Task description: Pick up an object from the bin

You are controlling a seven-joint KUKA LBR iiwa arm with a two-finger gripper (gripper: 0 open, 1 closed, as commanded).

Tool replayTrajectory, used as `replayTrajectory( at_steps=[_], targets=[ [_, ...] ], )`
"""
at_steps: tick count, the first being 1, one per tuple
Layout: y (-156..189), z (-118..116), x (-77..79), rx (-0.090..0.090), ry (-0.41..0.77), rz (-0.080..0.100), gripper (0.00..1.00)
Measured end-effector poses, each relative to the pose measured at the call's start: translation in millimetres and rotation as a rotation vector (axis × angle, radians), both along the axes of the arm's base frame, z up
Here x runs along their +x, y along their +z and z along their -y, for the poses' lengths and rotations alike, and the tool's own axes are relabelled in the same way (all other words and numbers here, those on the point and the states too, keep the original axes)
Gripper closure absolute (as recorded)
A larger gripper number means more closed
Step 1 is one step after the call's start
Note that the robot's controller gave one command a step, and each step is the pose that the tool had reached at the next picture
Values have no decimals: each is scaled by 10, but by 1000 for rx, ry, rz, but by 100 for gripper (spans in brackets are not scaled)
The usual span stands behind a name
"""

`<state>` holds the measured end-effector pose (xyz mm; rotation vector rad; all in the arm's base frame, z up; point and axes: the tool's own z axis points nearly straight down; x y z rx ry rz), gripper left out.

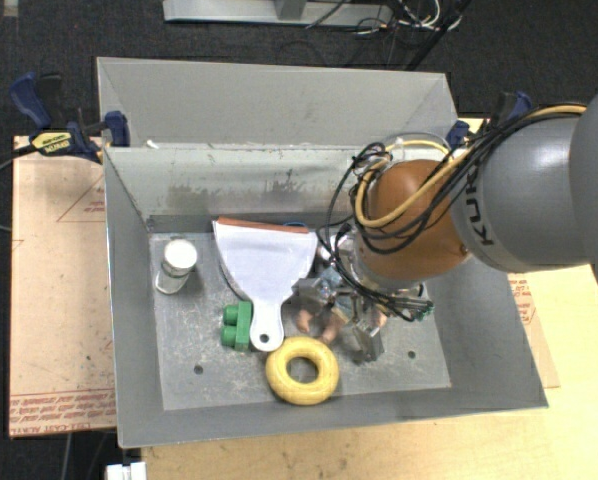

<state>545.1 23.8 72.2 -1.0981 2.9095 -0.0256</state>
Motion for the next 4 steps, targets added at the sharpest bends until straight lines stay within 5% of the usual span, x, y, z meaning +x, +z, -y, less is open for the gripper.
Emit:
replayTrajectory(
  at_steps=[1, 2, 3, 4],
  targets=[
    [-8, -246, -1, -2, 93, 0, 0],
    [20, -634, -85, -23, 714, 15, 100],
    [19, -633, -85, -23, 713, 15, 100],
    [415, -564, -144, -19, 695, 4, 100]
  ],
)
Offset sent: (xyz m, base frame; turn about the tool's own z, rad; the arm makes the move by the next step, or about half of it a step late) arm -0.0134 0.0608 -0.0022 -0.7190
